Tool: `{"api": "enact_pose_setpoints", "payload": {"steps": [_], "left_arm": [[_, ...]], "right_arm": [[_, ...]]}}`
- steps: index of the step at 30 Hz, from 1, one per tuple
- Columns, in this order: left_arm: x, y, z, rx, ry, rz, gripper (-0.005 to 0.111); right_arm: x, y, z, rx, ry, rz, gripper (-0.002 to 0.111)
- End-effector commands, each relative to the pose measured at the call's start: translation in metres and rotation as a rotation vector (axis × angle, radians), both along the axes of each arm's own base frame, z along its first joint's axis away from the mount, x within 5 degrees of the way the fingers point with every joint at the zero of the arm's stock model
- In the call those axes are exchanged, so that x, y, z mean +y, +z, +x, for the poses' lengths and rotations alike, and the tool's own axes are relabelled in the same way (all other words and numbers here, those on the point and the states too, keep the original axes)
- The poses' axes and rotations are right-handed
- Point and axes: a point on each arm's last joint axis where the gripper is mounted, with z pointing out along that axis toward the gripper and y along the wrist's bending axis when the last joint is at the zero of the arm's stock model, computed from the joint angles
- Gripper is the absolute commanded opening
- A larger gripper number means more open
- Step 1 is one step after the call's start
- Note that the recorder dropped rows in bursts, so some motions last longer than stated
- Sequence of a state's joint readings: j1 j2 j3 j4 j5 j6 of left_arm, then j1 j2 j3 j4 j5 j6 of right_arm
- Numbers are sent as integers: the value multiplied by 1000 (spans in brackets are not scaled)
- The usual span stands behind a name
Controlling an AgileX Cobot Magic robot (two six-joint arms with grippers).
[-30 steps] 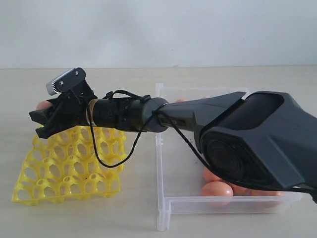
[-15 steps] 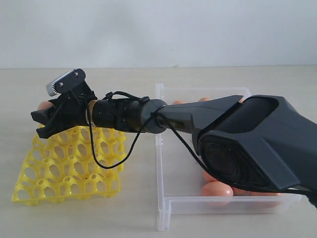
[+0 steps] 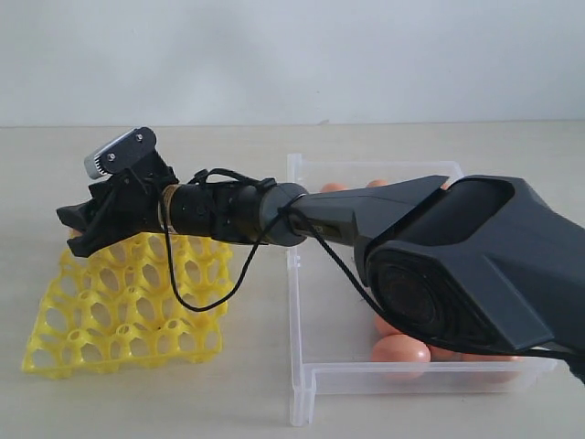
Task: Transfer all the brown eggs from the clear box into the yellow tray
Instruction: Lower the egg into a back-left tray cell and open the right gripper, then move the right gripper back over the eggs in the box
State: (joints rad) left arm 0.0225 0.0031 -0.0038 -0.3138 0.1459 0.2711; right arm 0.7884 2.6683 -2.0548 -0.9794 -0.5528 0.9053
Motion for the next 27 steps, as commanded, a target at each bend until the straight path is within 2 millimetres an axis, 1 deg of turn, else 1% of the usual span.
{"api": "enact_pose_setpoints", "payload": {"steps": [1,4,6,9,12,14,15,16,18,19,21,22,24,27], "left_arm": [[0,0,0,-13,6,-5,4],[0,0,0,-13,6,-5,4],[0,0,0,-13,6,-5,4],[0,0,0,-13,6,-5,4],[0,0,0,-13,6,-5,4],[0,0,0,-13,6,-5,4],[0,0,0,-13,6,-5,4],[0,0,0,-13,6,-5,4],[0,0,0,-13,6,-5,4],[0,0,0,-13,6,-5,4],[0,0,0,-13,6,-5,4],[0,0,0,-13,6,-5,4],[0,0,0,-13,6,-5,4],[0,0,0,-13,6,-5,4]], "right_arm": [[1,4,0,-1,-2,9,51],[1,7,0,-4,-1,14,51],[2,14,0,-13,0,24,51],[0,38,1,-25,-1,48,51],[0,67,-3,-23,30,54,51],[-1,88,-7,-46,67,27,50],[-2,95,-9,-52,79,9,47],[-4,104,-12,-61,95,-15,42],[-8,118,-16,-86,124,-96,29],[-11,127,-19,-97,134,-140,18],[-15,140,-23,-25,132,-117,-1],[-18,148,-24,1,147,-101,0],[-25,155,-25,55,172,-80,0],[-33,157,-21,154,179,-59,0]]}}
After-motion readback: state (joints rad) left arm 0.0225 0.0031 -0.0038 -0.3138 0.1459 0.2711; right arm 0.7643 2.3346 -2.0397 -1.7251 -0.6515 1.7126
